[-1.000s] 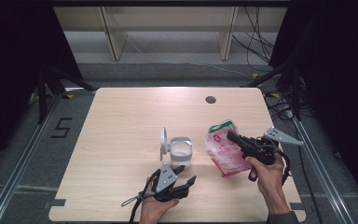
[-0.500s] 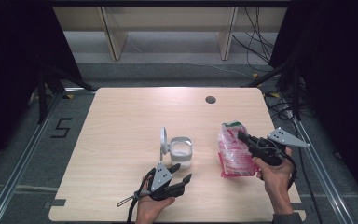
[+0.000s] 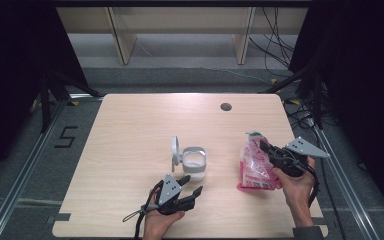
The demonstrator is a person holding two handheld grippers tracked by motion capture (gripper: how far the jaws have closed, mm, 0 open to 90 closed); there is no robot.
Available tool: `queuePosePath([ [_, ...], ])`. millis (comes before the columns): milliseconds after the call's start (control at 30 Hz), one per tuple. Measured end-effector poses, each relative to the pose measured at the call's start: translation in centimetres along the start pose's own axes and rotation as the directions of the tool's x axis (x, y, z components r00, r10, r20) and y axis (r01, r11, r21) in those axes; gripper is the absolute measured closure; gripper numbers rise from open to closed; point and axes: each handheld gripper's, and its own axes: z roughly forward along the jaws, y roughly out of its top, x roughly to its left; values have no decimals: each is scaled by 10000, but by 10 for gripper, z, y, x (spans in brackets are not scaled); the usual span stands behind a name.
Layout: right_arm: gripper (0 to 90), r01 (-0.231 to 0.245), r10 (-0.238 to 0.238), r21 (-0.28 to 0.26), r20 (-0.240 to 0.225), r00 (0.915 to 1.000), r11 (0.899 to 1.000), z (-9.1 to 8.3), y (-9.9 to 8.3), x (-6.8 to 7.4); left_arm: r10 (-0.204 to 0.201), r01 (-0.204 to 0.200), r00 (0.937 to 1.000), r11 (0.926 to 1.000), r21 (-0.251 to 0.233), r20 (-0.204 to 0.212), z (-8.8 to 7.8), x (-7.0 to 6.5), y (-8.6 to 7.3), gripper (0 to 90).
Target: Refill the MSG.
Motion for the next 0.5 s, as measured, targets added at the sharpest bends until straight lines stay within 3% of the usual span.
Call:
queuePosePath([
  [33,900,-78,77,88,66,9999,9999,0,0,0,28,-27,10000,9999,162,-95,-1,0,0,446],
  [67,900,512,-515,107,281,9983,9986,1,-1,-5,29,-27,9999,9999,142,-96,-1,0,0,445],
  [100,900,617,-620,127,278,9977,9980,2,-2,-6,-233,234,9997,9997,74,-122,-2,-1,0,445],
  [233,900,415,-419,123,380,9984,9991,4,-4,-6,-227,229,9996,9997,75,-157,-3,0,0,443],
  [300,900,538,-541,61,451,9975,9985,5,-5,-8,8,-7,9999,10000,59,-149,-4,2,1,442],
  [333,900,677,-682,114,564,9961,9976,4,-5,-9,-17,18,9999,10000,52,-161,-4,3,1,441],
  [367,900,487,-498,226,523,9974,9986,4,-5,-8,-310,309,9994,9995,-52,-142,-4,2,0,439],
  [467,900,560,-583,346,702,9958,9978,6,-8,-10,-386,385,9991,9993,-33,-198,-5,2,0,427],
  [500,900,608,-635,361,777,9950,9975,7,-9,-11,-126,127,9998,9999,13,-151,-6,4,0,427],
])
